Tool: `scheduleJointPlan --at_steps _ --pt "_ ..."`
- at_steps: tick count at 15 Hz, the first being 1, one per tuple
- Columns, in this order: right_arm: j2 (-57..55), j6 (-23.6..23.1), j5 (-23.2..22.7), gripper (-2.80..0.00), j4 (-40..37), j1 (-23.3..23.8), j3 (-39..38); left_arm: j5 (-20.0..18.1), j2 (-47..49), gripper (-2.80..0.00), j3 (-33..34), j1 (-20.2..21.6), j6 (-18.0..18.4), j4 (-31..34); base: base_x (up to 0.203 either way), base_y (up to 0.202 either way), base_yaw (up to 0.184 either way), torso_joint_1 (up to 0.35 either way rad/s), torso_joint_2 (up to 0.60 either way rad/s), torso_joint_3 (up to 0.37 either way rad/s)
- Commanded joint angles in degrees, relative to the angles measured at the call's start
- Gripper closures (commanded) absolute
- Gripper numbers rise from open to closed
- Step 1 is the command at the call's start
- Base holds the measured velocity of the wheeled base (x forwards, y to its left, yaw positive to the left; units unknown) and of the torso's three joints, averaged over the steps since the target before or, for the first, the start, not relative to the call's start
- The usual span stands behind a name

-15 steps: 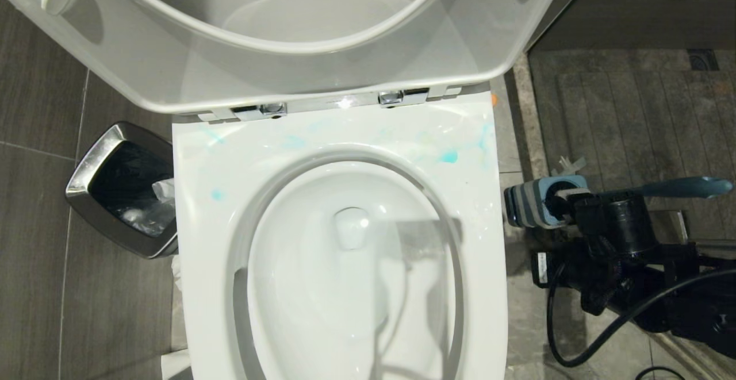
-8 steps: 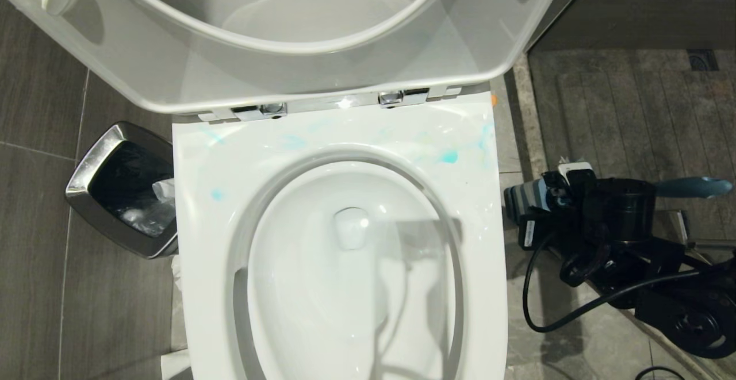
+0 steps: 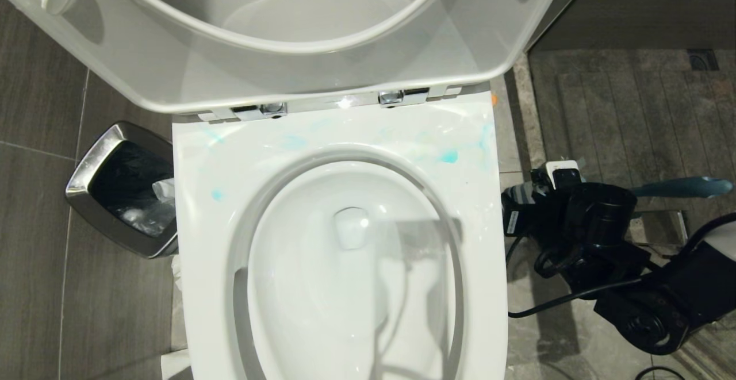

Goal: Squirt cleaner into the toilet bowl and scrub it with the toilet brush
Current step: Pour in the cleaning agent

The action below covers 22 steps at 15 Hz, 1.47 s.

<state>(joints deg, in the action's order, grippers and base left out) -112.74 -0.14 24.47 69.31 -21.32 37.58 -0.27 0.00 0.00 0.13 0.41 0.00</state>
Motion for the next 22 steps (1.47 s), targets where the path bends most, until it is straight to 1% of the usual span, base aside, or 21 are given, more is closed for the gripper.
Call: scheduleJointPlan --at_steps 1,2,4,5,7,10,12,15,18,20,22 --pt "-4.1 -0.2 -0.5 -2.8 3.1 0.0 1.8 0.0 0.0 0.0 0.0 0.0 0.0 0.0 0.0 0.0 0.0 0.0 0.0 0.0" --pt "-6.0 -0.2 -2.2 -2.8 5.7 0.0 3.2 0.0 0.0 0.0 0.0 0.0 0.0 0.0 0.0 0.0 0.0 0.0 0.0 0.0" --pt "-9.8 -0.3 -7.1 -2.8 8.6 0.0 6.8 0.0 0.0 0.0 0.0 0.0 0.0 0.0 0.0 0.0 0.0 0.0 0.0 0.0" --pt "-11.4 -0.3 -8.1 -2.8 8.9 0.0 9.2 0.0 0.0 0.0 0.0 0.0 0.0 0.0 0.0 0.0 0.0 0.0 0.0 0.0" --pt "-14.8 -1.0 -8.9 -2.8 9.2 0.4 13.8 0.0 0.0 0.0 0.0 0.0 0.0 0.0 0.0 0.0 0.0 0.0 0.0 0.0" --pt "-18.1 -5.1 -11.1 -2.8 9.4 1.5 18.5 0.0 0.0 0.0 0.0 0.0 0.0 0.0 0.0 0.0 0.0 0.0 0.0 0.0" --pt "-20.4 -7.1 -11.6 -2.8 9.3 2.3 24.0 0.0 0.0 0.0 0.0 0.0 0.0 0.0 0.0 0.0 0.0 0.0 0.0 0.0" --pt "-24.0 -10.7 -14.4 -2.8 9.1 3.3 32.0 0.0 0.0 0.0 0.0 0.0 0.0 0.0 0.0 0.0 0.0 0.0 0.0 0.0" --pt "-27.5 -12.5 -15.1 -2.8 9.0 3.4 39.0 0.0 0.0 0.0 0.0 0.0 0.0 0.0 0.0 0.0 0.0 0.0 0.0 0.0" --pt "-29.6 -15.4 -15.9 -2.8 9.3 3.8 41.5 0.0 0.0 0.0 0.0 0.0 0.0 0.0 0.0 0.0 0.0 0.0 0.0 0.0" --pt "-30.7 -16.1 -16.7 -2.8 9.2 4.3 44.8 0.0 0.0 0.0 0.0 0.0 0.0 0.0 0.0 0.0 0.0 0.0 0.0 0.0"
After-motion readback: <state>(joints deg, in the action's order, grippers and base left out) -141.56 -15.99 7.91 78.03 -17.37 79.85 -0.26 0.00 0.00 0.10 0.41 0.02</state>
